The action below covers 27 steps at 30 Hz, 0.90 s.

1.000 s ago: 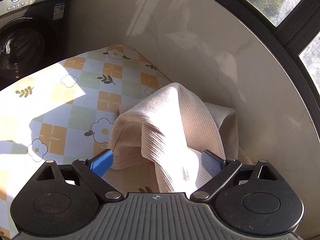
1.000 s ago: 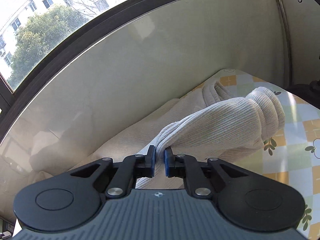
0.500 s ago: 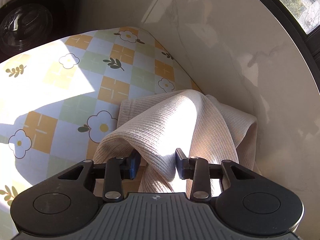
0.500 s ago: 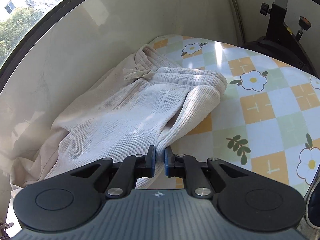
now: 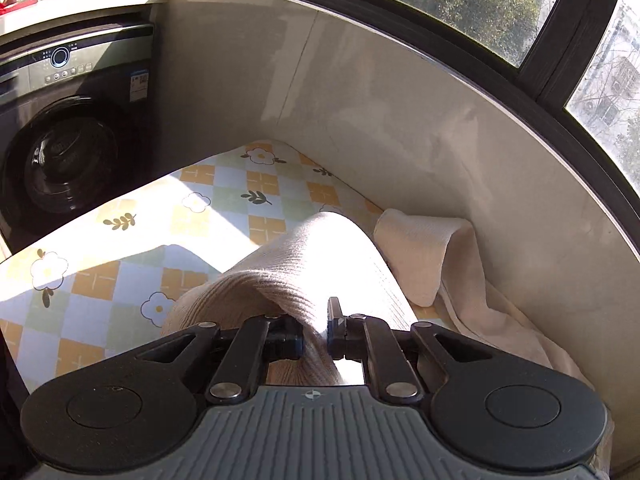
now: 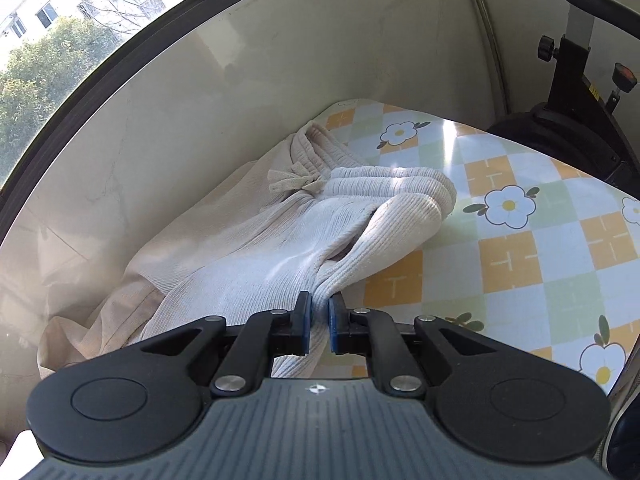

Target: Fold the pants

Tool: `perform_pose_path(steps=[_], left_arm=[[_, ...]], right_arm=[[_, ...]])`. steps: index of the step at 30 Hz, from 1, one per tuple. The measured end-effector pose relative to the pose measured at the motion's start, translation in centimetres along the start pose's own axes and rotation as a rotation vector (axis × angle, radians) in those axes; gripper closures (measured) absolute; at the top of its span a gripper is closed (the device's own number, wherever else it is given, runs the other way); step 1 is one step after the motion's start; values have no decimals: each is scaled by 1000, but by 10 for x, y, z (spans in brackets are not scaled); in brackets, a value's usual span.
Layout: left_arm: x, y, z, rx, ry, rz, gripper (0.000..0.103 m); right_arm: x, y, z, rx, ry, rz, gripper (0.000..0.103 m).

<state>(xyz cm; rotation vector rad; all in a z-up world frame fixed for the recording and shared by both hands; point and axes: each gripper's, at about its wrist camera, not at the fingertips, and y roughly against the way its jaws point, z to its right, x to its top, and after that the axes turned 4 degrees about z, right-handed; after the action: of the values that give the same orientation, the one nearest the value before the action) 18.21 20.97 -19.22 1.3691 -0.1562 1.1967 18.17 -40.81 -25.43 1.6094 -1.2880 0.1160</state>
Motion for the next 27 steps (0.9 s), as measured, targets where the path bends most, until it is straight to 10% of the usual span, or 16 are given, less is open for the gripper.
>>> perform_pose_path(steps=[8, 21, 25, 27], left_arm=[[-74, 14, -34, 127, 17, -125, 92], [-102, 41, -1, 55, -91, -120, 91], [-109, 39, 3, 49, -97, -159, 44], [-107, 47, 2, 44, -74, -149, 37]], right_arm=[[-12, 22, 44, -27, 7, -18, 94], [-15, 62, 119, -83, -83, 14, 94], [-13, 67, 112, -104, -4, -44, 81], [-10, 75, 104, -123, 56, -47, 74]])
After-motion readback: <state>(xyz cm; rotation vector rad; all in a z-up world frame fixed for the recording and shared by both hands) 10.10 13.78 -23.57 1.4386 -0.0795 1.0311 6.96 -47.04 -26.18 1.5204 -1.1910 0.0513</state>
